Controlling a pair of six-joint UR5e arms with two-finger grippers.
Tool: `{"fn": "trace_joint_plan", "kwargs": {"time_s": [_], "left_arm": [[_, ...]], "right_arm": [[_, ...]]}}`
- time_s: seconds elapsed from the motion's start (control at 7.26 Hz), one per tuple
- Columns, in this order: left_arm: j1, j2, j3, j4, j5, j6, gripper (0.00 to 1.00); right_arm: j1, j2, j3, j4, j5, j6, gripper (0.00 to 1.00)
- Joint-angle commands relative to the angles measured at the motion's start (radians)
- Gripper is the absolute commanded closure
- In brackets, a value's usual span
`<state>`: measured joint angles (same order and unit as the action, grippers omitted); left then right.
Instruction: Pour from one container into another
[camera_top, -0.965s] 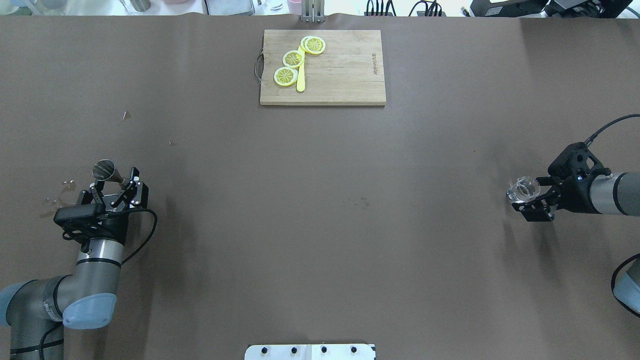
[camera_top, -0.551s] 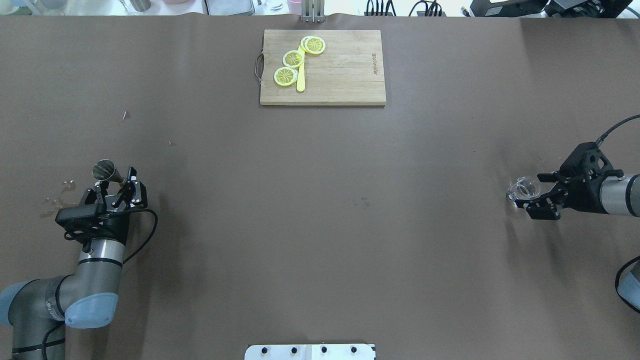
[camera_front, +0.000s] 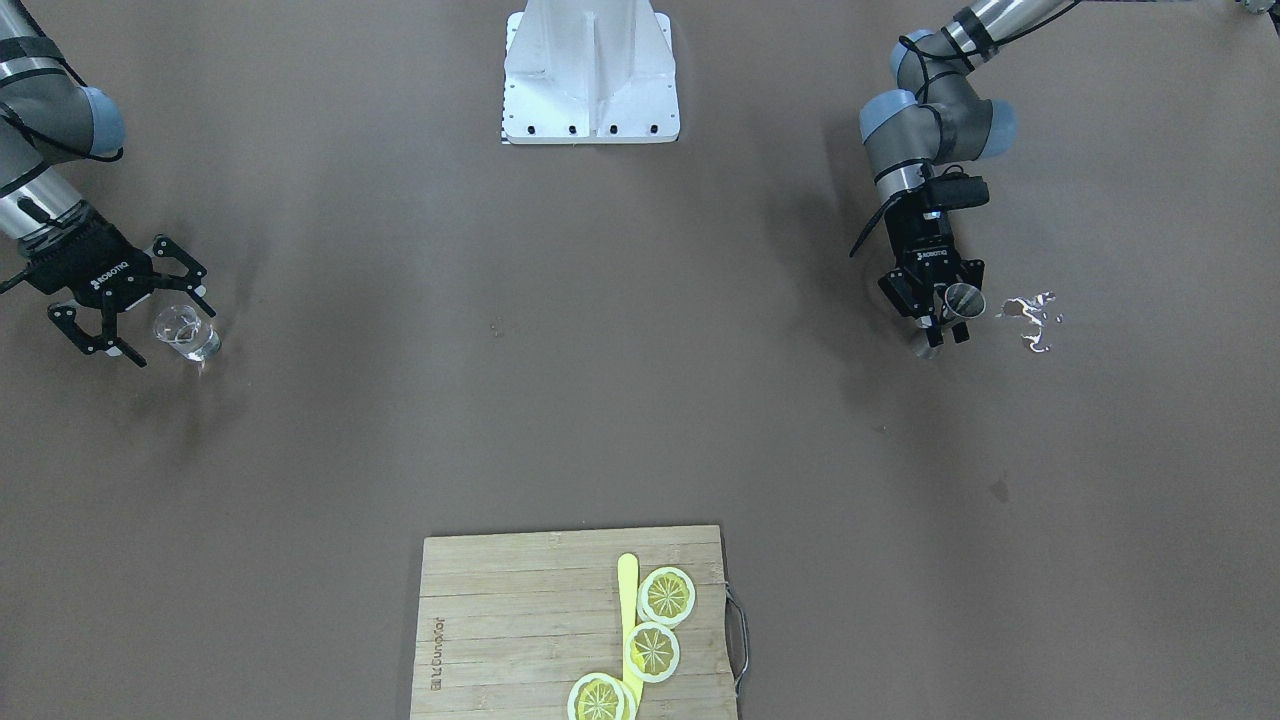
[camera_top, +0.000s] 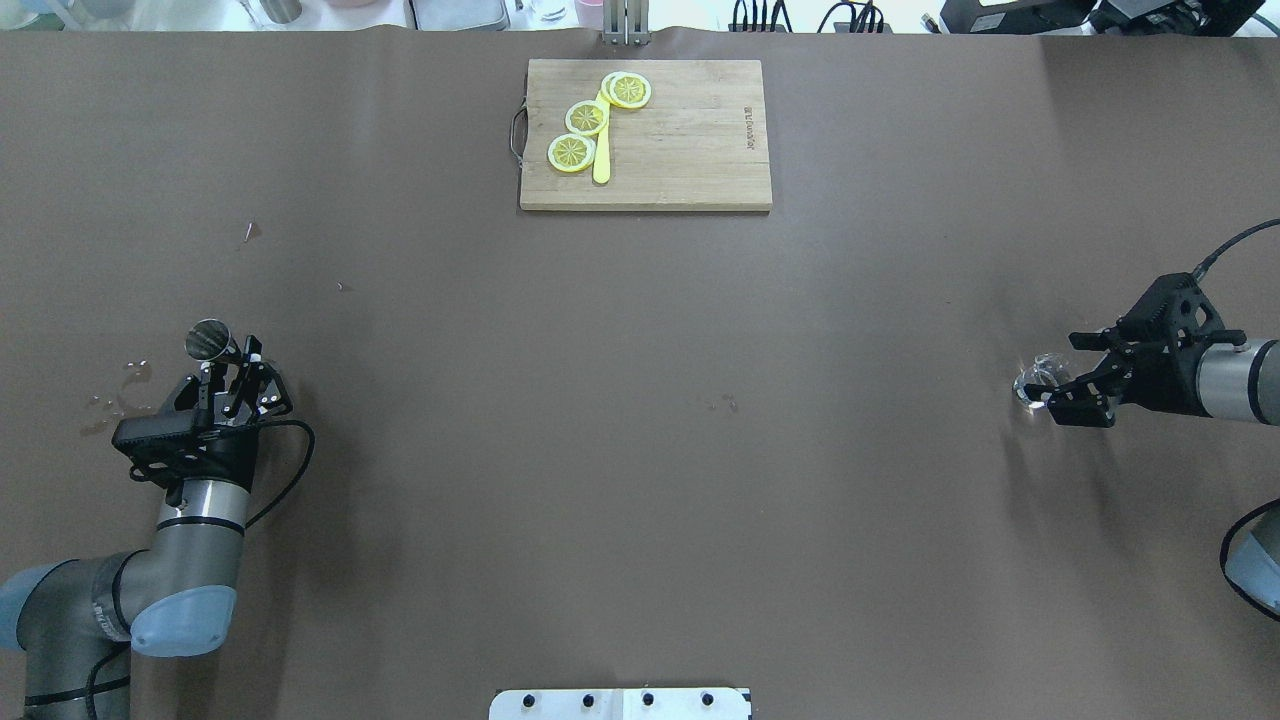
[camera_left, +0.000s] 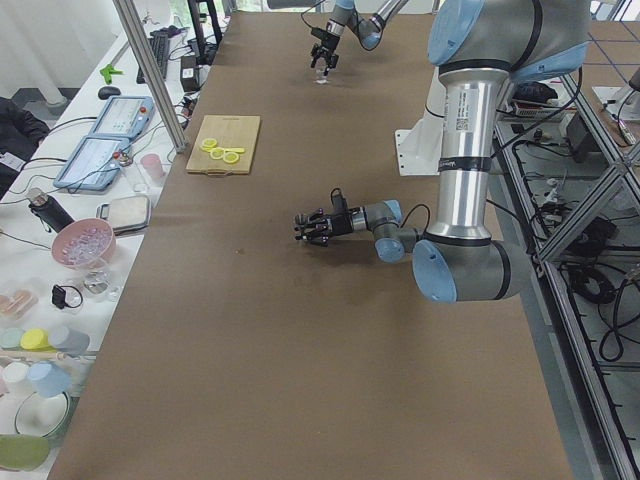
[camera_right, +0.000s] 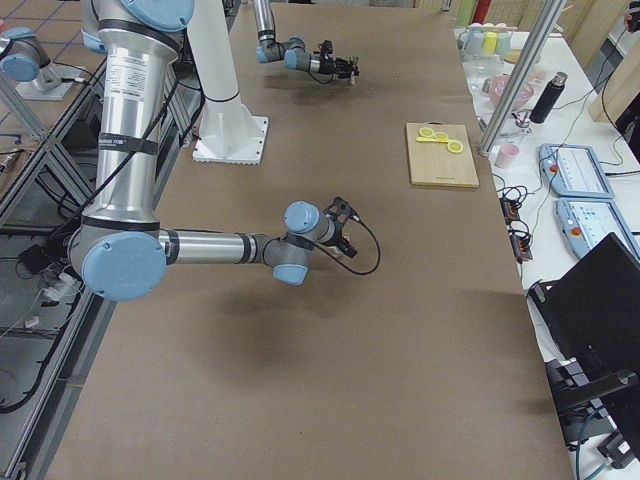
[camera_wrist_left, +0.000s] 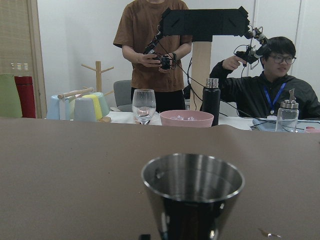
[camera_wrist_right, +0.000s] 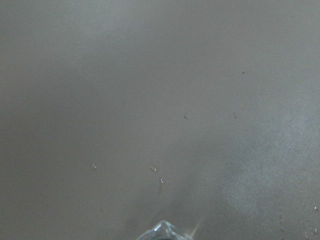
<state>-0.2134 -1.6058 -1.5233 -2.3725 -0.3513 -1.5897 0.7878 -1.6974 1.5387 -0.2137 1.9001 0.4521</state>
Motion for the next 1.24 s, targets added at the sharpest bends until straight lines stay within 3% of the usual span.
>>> {"fn": "trace_joint_plan", "kwargs": {"time_s": [0.0,0.69,1.1], "left_arm": [[0.000,0.000,-0.005,0.001,0.002,0.001,0.70],[-0.003,0.015,-0.086,0.009,0.000,0.014,1.00],[-0.006,0.015,-0.167,0.009,-0.058,0.175,1.00]], "right_arm": [[-0.001,0.001,-0.031,0.049,0.007,0.000,0.00],[-0.004,0.022,-0.057,0.045,0.017,0.000,0.00],[-0.009,0.024,-0.054,0.037,0.027,0.002,0.11]]}}
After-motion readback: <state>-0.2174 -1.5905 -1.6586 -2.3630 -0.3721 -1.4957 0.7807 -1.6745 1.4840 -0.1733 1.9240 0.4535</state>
